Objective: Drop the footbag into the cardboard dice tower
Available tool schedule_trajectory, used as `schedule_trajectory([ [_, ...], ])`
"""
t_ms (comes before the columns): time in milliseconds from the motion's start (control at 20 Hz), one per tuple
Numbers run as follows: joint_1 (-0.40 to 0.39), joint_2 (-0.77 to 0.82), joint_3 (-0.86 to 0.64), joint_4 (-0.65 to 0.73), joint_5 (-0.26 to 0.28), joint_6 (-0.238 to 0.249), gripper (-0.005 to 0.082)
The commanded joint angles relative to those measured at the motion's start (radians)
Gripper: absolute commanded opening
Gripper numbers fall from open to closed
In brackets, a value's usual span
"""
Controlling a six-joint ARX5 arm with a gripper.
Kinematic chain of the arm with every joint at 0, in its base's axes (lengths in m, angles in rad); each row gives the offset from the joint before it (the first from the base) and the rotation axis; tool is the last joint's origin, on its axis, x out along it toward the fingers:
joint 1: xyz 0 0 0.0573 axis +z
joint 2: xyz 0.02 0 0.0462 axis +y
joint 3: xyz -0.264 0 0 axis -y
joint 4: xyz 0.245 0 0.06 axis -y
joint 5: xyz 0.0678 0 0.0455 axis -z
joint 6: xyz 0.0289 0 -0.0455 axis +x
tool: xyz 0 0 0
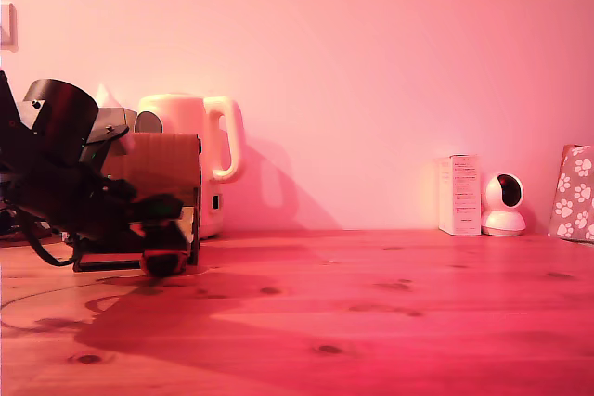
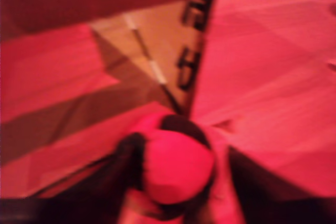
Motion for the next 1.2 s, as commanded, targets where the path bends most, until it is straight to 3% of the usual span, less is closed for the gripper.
schedule_trajectory([
  [0,0.002,0.032,0.006,-0.005,-0.011,0.013,0.0191],
  [200,0.002,0.032,0.006,-0.004,-0.013,0.016,0.0073],
  [400,0.002,0.004,0.006,-0.044,-0.008,0.011,0.0072],
  [750,0.002,-0.159,0.006,-0.286,0.006,0.01,0.0071],
  [900,-0.001,-0.229,0.006,-0.426,0.039,-0.014,0.0072],
  [1050,-0.001,-0.306,0.006,-0.558,0.06,-0.069,0.0072],
  [1150,-0.001,-0.368,0.006,-0.624,0.064,-0.068,0.0072],
])
